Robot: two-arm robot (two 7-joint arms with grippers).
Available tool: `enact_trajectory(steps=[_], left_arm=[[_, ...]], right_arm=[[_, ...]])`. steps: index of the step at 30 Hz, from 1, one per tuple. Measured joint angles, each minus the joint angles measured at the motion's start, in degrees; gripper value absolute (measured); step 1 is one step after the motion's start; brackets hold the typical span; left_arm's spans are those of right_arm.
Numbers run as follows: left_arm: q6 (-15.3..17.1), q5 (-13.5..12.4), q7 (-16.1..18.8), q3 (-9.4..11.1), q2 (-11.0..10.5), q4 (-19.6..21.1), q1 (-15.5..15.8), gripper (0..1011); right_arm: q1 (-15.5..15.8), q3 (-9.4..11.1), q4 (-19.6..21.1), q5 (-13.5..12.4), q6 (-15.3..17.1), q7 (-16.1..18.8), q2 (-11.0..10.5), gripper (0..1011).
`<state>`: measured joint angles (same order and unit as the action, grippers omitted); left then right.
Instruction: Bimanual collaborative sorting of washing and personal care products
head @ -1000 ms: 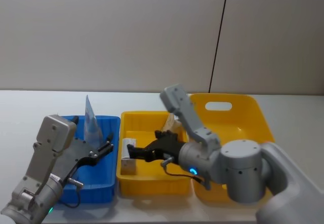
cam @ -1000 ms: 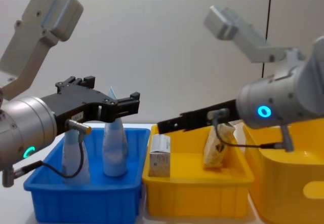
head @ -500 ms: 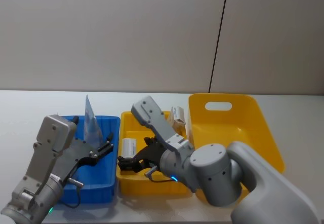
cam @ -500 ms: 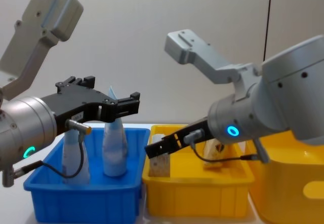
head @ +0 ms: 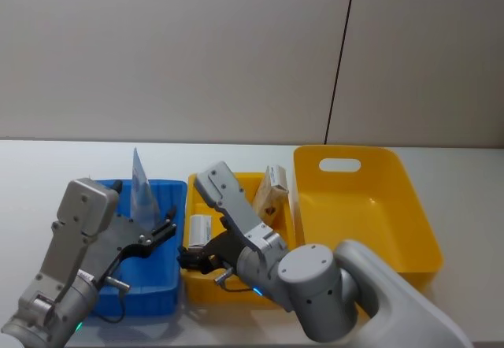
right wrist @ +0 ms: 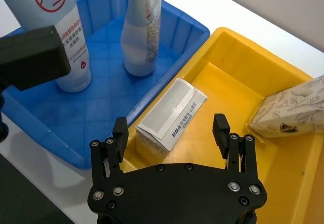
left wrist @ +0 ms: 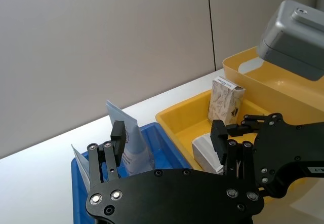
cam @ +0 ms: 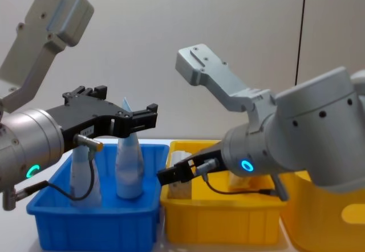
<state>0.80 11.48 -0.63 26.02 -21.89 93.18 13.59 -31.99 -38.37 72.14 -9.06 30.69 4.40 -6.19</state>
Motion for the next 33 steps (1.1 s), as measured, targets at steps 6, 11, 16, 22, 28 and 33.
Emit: enact_trajectory(steps=[6,11,16,22,28,33], left_arm=[[0.0,0.0,0.0,0.0,0.0,0.0,0.0,1002],[0.0,0.0,0.0,0.0,0.0,0.0,0.0,1001],[0.0,0.0,0.0,0.0,0.0,0.0,0.0,1001],[0.0,0.0,0.0,0.0,0.0,0.0,0.0,1001],[0.0,0.0,0.0,0.0,0.0,0.0,0.0,1001],[0.0,0.0,0.0,0.0,0.0,0.0,0.0,1002]], right_arm=[[1.4,0.7,-0.3,0.3,-1.7,-1.8,0.9,1002],[2.7,1.4,-0.4,0.6,-3.3,-3.6,1.5,1002],[4.0,2.0,-0.4,1.0,-5.1,-5.3,1.9,1002],[5.6,2.7,-0.6,1.8,-9.0,-7.9,2.5,1002],[6.8,3.4,-1.2,2.0,-12.4,-8.9,3.1,1002],[7.5,4.1,-2.3,1.6,-15.7,-8.9,3.8,1002]])
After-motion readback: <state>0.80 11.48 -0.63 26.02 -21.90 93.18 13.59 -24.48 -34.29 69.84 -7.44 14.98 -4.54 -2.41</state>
